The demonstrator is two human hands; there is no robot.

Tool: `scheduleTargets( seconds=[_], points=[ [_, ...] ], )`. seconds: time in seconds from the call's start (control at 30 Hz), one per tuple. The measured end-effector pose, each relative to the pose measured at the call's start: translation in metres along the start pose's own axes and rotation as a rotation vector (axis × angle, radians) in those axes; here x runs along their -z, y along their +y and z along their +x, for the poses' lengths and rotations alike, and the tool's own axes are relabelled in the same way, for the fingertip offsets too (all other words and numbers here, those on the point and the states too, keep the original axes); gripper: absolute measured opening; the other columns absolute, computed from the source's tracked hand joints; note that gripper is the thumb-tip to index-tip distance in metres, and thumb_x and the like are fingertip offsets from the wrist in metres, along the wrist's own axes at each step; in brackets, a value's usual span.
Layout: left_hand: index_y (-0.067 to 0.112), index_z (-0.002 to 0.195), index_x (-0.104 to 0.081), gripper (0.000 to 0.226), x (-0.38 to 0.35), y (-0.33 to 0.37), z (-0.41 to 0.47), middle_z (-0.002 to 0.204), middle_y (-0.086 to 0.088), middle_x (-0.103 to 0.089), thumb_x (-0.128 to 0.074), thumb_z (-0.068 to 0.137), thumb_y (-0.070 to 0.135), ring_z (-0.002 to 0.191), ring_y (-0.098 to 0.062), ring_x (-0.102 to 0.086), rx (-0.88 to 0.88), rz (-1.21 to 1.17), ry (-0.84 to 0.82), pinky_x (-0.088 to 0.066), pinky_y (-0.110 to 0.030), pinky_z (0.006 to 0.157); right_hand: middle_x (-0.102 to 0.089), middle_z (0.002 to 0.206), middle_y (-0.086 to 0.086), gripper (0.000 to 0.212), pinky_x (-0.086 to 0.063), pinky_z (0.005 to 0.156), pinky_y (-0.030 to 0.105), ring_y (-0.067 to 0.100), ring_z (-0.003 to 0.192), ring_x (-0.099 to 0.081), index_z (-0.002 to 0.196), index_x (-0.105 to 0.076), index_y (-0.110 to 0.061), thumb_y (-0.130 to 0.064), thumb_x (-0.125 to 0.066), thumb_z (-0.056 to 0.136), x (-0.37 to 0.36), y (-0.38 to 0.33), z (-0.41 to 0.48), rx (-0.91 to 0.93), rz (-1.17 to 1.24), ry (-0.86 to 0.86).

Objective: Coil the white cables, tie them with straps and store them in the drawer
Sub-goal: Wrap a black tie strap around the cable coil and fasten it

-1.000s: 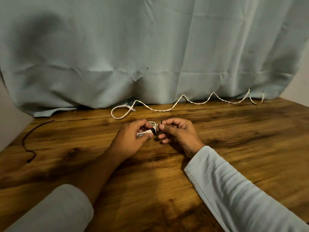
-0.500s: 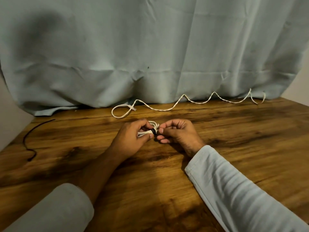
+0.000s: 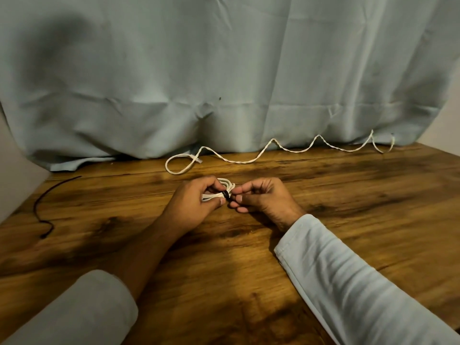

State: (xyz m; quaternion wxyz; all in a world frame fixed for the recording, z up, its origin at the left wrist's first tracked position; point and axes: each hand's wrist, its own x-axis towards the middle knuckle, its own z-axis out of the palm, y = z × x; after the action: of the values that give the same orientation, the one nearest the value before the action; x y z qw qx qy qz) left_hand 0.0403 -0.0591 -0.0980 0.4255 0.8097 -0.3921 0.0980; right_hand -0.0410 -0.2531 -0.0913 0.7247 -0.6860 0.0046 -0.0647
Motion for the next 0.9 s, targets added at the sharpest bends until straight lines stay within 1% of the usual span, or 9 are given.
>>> scheduleTargets(
  seconds=[0.07,0.1,0.27,0.33,0.47,0.6,0.7,0.83,0.9],
  points=[
    [0.025,0.101,-0.074,0.019,0.0001,-0.0021,0.0007,0.099,0.014,-0.075,-0.081,0.085,0.016,0.094,0.000,-0.068,0.018,-0.040,0.000,-0.052,-0.021,0.084,-0.077,0.097,0.021,0.019,-0.063,0.074,0.025,0.026,0.089,-0.076,0.106,-0.073,0.003,0.011,-0.064,0.093,0.0004,-0.0004,-0.0002,-0.006,0.006,-0.008],
    [0.025,0.101,-0.074,0.020,0.0001,-0.0026,0.0009,0.099,0.014,-0.075,-0.081,0.085,0.016,0.094,0.000,-0.068,0.026,-0.052,-0.002,-0.053,-0.023,0.085,-0.077,0.097,0.020,0.019,-0.063,0.073,0.025,0.027,0.089,-0.076,0.106,-0.074,0.002,0.011,-0.064,0.093,-0.0001,-0.0008,-0.0004,-0.006,0.006,-0.010],
    [0.025,0.101,-0.074,0.021,0.0010,-0.0028,0.0015,0.099,0.013,-0.075,-0.081,0.085,0.013,0.092,0.000,-0.070,0.051,-0.097,-0.001,-0.054,-0.023,0.085,-0.077,0.089,0.018,0.015,-0.063,0.069,0.027,0.024,0.080,-0.077,0.098,-0.072,-0.002,0.010,-0.067,0.091,-0.0033,0.0000,0.0002,0.044,-0.005,0.009],
    [0.026,0.101,-0.074,0.022,0.0024,-0.0043,0.0018,0.098,0.011,-0.076,-0.081,0.085,0.012,0.091,-0.002,-0.071,0.083,-0.157,0.009,-0.056,-0.025,0.086,-0.077,0.090,0.019,0.015,-0.063,0.070,0.027,0.025,0.081,-0.077,0.099,-0.072,-0.001,0.010,-0.068,0.090,-0.0046,-0.0002,0.0002,0.046,0.034,0.004],
    [0.025,0.102,-0.074,0.022,0.0036,-0.0052,0.0017,0.097,0.005,-0.077,-0.080,0.086,0.011,0.091,-0.011,-0.073,0.113,-0.230,0.017,-0.060,-0.034,0.087,-0.076,0.098,0.020,0.021,-0.064,0.070,0.027,0.027,0.087,-0.077,0.105,-0.073,0.001,0.014,-0.065,0.090,-0.0060,-0.0015,0.0008,0.051,0.148,-0.023],
    [0.026,0.102,-0.074,0.023,0.0033,-0.0058,0.0011,0.099,0.004,-0.077,-0.080,0.086,0.012,0.092,-0.015,-0.073,0.120,-0.248,0.010,-0.060,-0.041,0.088,-0.077,0.097,0.020,0.018,-0.064,0.068,0.027,0.027,0.085,-0.077,0.103,-0.072,0.000,0.011,-0.067,0.090,-0.0060,-0.0002,0.0015,0.079,0.118,0.003],
    [0.027,0.102,-0.074,0.023,0.0028,-0.0053,0.0010,0.099,0.006,-0.077,-0.081,0.085,0.012,0.091,-0.012,-0.073,0.121,-0.234,0.006,-0.060,-0.037,0.087,-0.077,0.095,0.018,0.015,-0.063,0.064,0.025,0.024,0.083,-0.077,0.102,-0.073,-0.002,0.007,-0.068,0.092,-0.0053,0.0001,0.0021,0.096,0.063,0.034],
    [0.023,0.102,-0.074,0.023,0.0022,-0.0014,0.0007,0.098,0.008,-0.076,-0.081,0.085,0.010,0.089,-0.004,-0.072,0.102,-0.200,0.001,-0.055,-0.019,0.081,-0.077,0.094,0.016,0.011,-0.063,0.064,0.027,0.027,0.086,-0.077,0.100,-0.074,-0.007,0.000,-0.070,0.093,-0.0044,0.0010,0.0024,0.091,0.009,0.022],
    [0.023,0.102,-0.074,0.023,0.0018,-0.0011,0.0006,0.097,0.009,-0.076,-0.081,0.085,0.010,0.088,-0.004,-0.072,0.098,-0.188,0.006,-0.055,-0.018,0.079,-0.077,0.093,0.016,0.011,-0.063,0.064,0.027,0.028,0.085,-0.077,0.100,-0.074,-0.008,0.000,-0.070,0.093,-0.0049,0.0023,0.0031,0.092,0.005,0.017]
  ],
)
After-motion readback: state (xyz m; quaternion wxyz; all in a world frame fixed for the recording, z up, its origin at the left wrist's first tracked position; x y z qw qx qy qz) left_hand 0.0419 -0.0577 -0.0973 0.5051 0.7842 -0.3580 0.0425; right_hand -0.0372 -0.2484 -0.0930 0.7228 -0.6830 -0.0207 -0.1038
